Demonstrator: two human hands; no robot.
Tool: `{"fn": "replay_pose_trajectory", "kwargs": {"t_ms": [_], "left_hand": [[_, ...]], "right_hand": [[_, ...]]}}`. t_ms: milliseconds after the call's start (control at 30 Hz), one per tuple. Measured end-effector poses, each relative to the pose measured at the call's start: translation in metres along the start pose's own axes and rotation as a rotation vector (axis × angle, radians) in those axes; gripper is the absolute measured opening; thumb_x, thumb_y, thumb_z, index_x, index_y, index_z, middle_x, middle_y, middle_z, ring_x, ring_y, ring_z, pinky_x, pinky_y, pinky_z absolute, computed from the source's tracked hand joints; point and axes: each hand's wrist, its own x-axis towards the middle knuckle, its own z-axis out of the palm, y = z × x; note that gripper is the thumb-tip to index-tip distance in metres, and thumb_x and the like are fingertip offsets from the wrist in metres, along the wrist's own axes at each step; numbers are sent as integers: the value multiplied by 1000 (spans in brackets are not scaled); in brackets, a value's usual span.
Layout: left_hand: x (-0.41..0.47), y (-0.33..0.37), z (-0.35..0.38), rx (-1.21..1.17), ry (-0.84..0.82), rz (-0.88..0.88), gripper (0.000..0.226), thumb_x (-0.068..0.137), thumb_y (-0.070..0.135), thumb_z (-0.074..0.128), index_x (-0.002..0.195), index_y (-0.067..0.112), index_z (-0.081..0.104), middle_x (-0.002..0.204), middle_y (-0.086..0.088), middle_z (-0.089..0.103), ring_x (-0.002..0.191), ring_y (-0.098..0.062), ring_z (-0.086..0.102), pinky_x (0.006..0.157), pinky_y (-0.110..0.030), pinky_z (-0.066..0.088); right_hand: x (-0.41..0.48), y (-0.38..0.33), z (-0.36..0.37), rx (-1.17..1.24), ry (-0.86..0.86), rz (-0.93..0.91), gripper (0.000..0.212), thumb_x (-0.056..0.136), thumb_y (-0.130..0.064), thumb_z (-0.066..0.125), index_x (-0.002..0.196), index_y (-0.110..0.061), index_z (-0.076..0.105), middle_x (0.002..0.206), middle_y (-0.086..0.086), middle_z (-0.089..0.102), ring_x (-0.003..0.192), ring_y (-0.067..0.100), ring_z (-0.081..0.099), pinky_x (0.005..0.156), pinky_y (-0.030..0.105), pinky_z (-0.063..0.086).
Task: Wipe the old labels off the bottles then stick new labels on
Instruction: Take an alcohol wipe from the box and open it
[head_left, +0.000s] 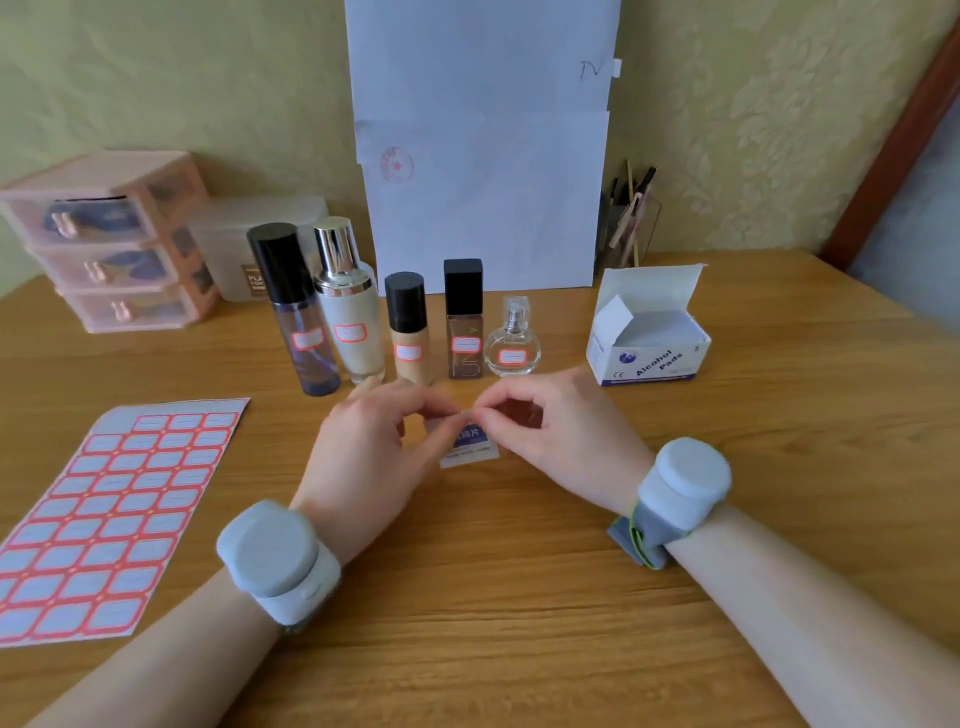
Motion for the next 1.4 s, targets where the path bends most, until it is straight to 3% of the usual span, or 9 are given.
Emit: {"fn": "replay_pose_trajectory", "kwargs": {"t_ms": [233,333,433,600,800,967,1167,1267,1400], "left_hand": [[-2,-1,2,58,-59,64,8,86,23,75,90,19,79,81,9,69,83,-14,53,73,-7,35],[-3,0,4,57,-41,71,4,85,22,77,86,18,78,80,10,69,85,-14,54,71,-10,35],[-5,1,3,28,-20,77,3,81,16,80,80,18,78,75,10,68,80,-14,57,69,-11,36],[-7,3,0,-20,2,106,7,80,11,81,78,17,77,73,9,67,72,-11,61,67,-20,44],[-7,7,1,-95,70,129,3,85,16,78,82,16,77,77,6,70,74,-15,64,67,-33,52],[-6,4,1,-34,39,125,10,79,18,82,88,18,78,82,9,72,82,-15,65,74,-40,54],[-5,-1,3,-78,52,134,6,79,18,82,83,15,79,76,6,70,76,-17,63,70,-39,52],[-6,-1,3,-117,68,132,6,81,17,82,80,14,77,75,3,68,73,-16,64,68,-39,51],[-6,2,3,-103,126,179,10,83,21,79,77,14,75,73,2,66,69,-17,63,65,-36,51]], "right_hand": [[-4,1,3,-27,-61,-39,11,93,-23,65,84,-22,71,61,-16,60,56,6,56,52,21,41],[-4,0,2,-40,-68,-48,13,92,-20,64,80,-21,68,62,-10,62,56,10,55,52,28,43],[-6,-2,1,72,-80,-3,17,91,-16,63,75,-19,66,58,-8,61,53,12,55,54,35,46],[-6,-5,-1,272,-152,124,19,93,-16,60,75,-17,65,56,1,64,53,12,61,55,21,47],[-3,-8,-4,503,-166,237,20,93,-14,59,75,-19,66,58,-4,60,54,15,61,54,26,50],[-7,-10,1,19,-46,-23,17,94,-20,61,78,-26,65,58,-15,58,56,9,57,53,25,44],[-7,-9,3,6,-26,-37,15,93,-22,61,79,-24,65,63,-21,58,56,11,56,51,21,39],[-5,-11,3,204,-51,81,20,93,-19,60,74,-25,64,60,-15,60,53,4,53,50,22,41],[-3,-17,5,576,-84,341,27,92,-15,59,68,-23,66,57,-6,60,48,9,51,43,21,40]]}}
